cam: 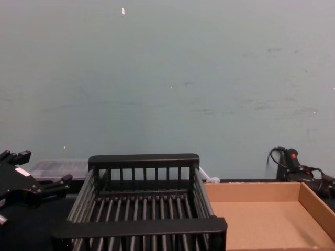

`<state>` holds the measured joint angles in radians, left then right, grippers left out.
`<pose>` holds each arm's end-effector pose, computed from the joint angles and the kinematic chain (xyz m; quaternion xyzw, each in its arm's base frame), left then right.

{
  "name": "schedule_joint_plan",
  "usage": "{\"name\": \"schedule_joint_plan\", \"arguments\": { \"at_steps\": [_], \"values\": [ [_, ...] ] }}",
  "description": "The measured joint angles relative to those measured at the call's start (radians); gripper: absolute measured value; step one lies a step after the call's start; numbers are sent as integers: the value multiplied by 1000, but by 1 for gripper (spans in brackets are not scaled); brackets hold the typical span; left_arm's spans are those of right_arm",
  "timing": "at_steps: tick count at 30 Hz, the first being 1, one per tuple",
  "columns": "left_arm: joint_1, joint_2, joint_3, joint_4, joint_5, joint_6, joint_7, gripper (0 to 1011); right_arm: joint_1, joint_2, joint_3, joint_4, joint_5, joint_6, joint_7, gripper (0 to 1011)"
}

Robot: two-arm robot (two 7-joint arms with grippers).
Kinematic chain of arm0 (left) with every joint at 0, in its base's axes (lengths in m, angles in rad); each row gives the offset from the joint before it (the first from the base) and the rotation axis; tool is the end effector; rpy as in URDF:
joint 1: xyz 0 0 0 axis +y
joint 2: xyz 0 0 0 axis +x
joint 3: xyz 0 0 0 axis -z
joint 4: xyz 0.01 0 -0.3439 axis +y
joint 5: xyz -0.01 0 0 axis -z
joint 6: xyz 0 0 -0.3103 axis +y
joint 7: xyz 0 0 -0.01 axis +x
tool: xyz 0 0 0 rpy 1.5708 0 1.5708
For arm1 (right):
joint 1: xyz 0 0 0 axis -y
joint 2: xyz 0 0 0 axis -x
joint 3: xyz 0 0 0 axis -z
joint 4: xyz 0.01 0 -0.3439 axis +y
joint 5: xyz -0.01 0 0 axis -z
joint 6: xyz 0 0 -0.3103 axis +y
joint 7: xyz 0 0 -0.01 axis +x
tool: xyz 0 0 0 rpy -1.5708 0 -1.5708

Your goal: Pick up the white tape and place it into the black box , Pick up the silver tape and place it into the brown box.

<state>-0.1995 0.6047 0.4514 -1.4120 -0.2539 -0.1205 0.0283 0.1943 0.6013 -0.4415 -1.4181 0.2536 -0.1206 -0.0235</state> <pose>0.3683 0.1129 -0.3460 0.1415 -0.1325 0.5799 0.7913 0.3676 -0.1127 -0.3449 -0.1380 -0.1320 -0.5803 0.7917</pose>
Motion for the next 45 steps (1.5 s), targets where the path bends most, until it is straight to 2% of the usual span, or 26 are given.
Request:
{"name": "schedule_joint_plan", "arguments": {
  "at_steps": [7,9,12,22,27,29,36,45],
  "values": [
    [0,0,0,0,0,0,0,1002,-32,4,31,-50,10,0,18,1002],
    [0,0,0,0,0,0,0,1001,-56,14,51,-86,27,3,32,1002],
    [0,0,0,0,0,0,0,1001,-70,21,62,-105,39,8,41,1002],
    [0,0,0,0,0,0,0,1001,-219,97,155,-289,126,54,97,1002],
    [0,0,0,0,0,0,0,1001,-273,123,185,-344,144,69,108,1002],
    [0,0,0,0,0,0,0,1001,-319,144,209,-389,156,82,119,1002],
    [0,0,0,0,0,0,0,1001,-405,177,246,-453,188,119,151,1002],
    [0,0,0,0,0,0,0,1001,-467,191,273,-480,224,176,190,1002]
  ]
}}
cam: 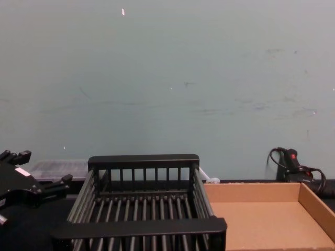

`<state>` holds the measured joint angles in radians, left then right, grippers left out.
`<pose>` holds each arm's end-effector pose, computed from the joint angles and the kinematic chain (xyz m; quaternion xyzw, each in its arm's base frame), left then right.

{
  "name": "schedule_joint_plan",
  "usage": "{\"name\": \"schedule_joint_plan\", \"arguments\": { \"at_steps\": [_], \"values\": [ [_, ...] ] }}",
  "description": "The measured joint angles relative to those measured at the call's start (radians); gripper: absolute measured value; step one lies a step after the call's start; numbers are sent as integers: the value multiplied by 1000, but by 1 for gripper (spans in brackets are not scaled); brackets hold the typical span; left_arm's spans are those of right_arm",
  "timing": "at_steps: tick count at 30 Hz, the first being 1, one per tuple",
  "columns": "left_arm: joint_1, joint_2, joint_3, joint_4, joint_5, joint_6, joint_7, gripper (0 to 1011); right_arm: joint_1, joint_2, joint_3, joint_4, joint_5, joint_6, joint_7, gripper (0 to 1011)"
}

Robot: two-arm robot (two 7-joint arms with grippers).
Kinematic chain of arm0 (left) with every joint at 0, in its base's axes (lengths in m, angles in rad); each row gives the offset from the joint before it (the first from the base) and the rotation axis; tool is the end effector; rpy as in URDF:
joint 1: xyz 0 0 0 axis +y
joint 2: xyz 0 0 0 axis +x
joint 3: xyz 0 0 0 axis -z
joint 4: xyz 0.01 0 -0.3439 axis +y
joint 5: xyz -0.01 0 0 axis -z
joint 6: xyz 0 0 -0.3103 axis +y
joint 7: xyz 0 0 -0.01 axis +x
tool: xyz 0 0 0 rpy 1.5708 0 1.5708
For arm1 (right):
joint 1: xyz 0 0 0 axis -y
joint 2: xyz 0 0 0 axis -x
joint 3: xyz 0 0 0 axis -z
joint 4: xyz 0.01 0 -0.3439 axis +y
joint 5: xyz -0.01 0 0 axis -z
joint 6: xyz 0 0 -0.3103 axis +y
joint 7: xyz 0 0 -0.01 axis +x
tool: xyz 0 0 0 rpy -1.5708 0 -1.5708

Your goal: Pick up the white tape and place it into the black box , Pick up the silver tape and place it into the brown box.

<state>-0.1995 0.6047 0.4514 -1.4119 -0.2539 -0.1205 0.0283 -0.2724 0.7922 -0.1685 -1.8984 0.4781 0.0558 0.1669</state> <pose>0.3683 0.1129 -0.3461 0.1415 -0.1324 0.5799 0.7913 0.2430 -0.1411 -0.2902 -0.1437 -0.0186 -0.4930 0.8579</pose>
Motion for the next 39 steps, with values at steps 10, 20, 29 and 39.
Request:
{"name": "schedule_joint_plan", "arguments": {
  "at_steps": [10,20,29,39],
  "values": [
    [0,0,0,0,0,0,0,1001,-9,-13,-2,24,1,65,28,1002],
    [0,0,0,0,0,0,0,1001,18,-38,-19,57,-2,140,61,1002],
    [0,0,0,0,0,0,0,1001,39,-68,-25,85,-7,196,85,1002],
    [0,0,0,0,0,0,0,1001,66,-92,-38,123,-44,220,105,1002]
  ]
}}
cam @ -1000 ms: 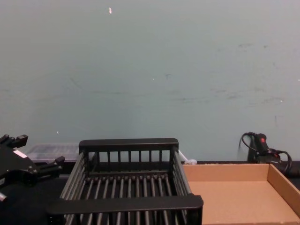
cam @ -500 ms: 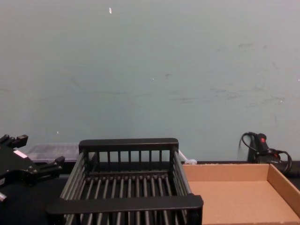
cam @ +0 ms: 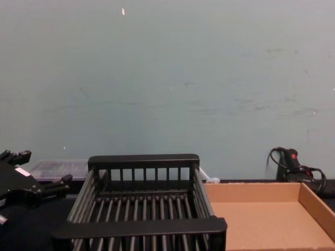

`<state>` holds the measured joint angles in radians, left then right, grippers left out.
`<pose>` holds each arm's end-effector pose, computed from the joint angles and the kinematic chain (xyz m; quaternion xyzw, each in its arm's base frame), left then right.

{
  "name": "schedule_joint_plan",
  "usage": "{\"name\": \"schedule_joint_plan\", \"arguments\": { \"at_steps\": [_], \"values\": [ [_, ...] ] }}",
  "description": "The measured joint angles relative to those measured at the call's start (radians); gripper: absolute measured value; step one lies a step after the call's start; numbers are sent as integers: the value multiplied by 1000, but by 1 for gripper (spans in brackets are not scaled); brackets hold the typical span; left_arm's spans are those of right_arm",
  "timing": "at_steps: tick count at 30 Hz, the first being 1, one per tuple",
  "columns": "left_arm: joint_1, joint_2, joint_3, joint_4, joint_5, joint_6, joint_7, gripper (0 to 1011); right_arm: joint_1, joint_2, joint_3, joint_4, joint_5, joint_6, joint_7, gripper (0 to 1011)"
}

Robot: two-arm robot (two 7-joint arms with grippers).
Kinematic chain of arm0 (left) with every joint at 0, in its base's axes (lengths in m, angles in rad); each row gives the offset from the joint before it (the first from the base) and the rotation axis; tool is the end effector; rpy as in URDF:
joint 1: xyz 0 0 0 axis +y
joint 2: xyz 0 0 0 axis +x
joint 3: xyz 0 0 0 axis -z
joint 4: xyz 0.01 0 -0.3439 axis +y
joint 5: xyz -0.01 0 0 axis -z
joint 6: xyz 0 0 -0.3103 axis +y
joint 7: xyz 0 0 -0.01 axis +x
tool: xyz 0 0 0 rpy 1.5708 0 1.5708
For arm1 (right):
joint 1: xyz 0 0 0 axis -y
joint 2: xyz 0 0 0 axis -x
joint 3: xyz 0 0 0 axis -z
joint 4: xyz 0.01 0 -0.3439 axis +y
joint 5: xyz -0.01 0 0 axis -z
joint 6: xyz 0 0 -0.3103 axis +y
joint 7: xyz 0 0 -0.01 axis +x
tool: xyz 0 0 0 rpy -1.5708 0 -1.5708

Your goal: Pick up the white tape and place it into the black box , Pick up the silver tape and place it into the brown box.

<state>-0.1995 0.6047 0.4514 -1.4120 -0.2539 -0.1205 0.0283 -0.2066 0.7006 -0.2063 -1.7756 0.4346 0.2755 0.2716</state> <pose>0.3683 0.1129 -0.3460 0.1415 -0.1325 0.5799 0.7913 0.2572 -0.1358 -0.3259 -0.2238 0.0870 -0.4724 0.8481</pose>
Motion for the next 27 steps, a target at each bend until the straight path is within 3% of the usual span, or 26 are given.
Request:
{"name": "schedule_joint_plan", "arguments": {
  "at_steps": [12,27],
  "values": [
    [0,0,0,0,0,0,0,1001,28,-27,-12,38,-40,15,27,1002],
    [0,0,0,0,0,0,0,1001,36,-56,0,57,-77,31,50,1003]
  ]
}}
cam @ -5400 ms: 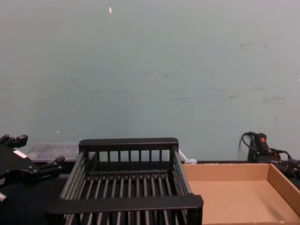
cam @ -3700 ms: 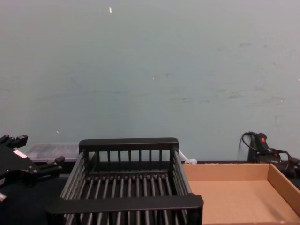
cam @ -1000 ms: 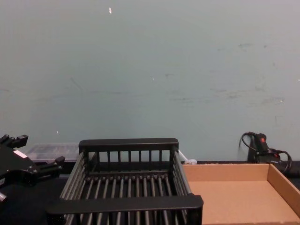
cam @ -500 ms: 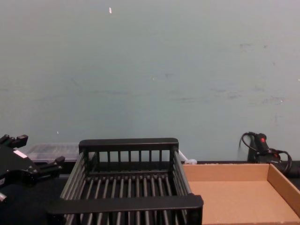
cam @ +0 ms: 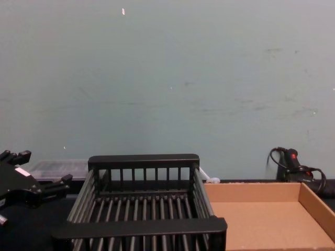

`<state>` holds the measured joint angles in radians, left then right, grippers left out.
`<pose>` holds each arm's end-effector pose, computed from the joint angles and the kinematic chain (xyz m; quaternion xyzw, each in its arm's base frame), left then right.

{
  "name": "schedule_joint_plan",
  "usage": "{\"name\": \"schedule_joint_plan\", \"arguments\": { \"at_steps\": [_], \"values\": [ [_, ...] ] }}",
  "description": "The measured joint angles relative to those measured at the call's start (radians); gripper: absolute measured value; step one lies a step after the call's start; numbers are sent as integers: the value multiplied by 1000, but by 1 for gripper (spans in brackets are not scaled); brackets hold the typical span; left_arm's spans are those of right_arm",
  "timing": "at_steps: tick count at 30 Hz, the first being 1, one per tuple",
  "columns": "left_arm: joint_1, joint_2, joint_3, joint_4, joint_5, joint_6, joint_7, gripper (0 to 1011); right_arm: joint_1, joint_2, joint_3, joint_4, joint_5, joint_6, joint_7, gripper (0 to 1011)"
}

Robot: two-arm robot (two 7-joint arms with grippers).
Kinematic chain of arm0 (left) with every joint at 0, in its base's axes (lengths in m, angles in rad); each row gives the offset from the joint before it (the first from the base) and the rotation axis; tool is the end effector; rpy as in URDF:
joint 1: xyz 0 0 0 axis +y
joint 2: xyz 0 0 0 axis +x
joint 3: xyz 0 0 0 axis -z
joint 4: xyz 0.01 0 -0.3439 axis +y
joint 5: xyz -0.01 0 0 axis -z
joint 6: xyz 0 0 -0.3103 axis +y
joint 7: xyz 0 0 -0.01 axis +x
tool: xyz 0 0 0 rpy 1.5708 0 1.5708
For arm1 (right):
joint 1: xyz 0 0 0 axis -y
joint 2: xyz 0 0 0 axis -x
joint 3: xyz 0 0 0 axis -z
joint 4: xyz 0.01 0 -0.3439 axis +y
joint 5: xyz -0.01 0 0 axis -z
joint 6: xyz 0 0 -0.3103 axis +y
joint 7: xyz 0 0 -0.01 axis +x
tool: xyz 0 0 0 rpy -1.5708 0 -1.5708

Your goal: Pick up the white tape and place it into the black box , Pick up the silver tape and place it into the brown box.

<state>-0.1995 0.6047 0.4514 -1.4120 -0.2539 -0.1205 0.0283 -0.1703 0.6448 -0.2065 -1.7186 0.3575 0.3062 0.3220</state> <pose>0.3683 0.1129 -0.3460 0.1415 -0.1325 0.5799 0.7913 0.2675 -0.1314 -0.3387 -0.2428 0.0929 -0.4663 0.8456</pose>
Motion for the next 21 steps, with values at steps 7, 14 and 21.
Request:
{"name": "schedule_joint_plan", "arguments": {
  "at_steps": [7,14,21],
  "values": [
    [0,0,0,0,0,0,0,1001,0,-9,6,4,-12,4,10,1002],
    [0,0,0,0,0,0,0,1001,1,-15,9,7,-23,5,19,1002],
    [0,0,0,0,0,0,0,1001,2,-20,12,10,-28,10,26,1002]
  ]
}}
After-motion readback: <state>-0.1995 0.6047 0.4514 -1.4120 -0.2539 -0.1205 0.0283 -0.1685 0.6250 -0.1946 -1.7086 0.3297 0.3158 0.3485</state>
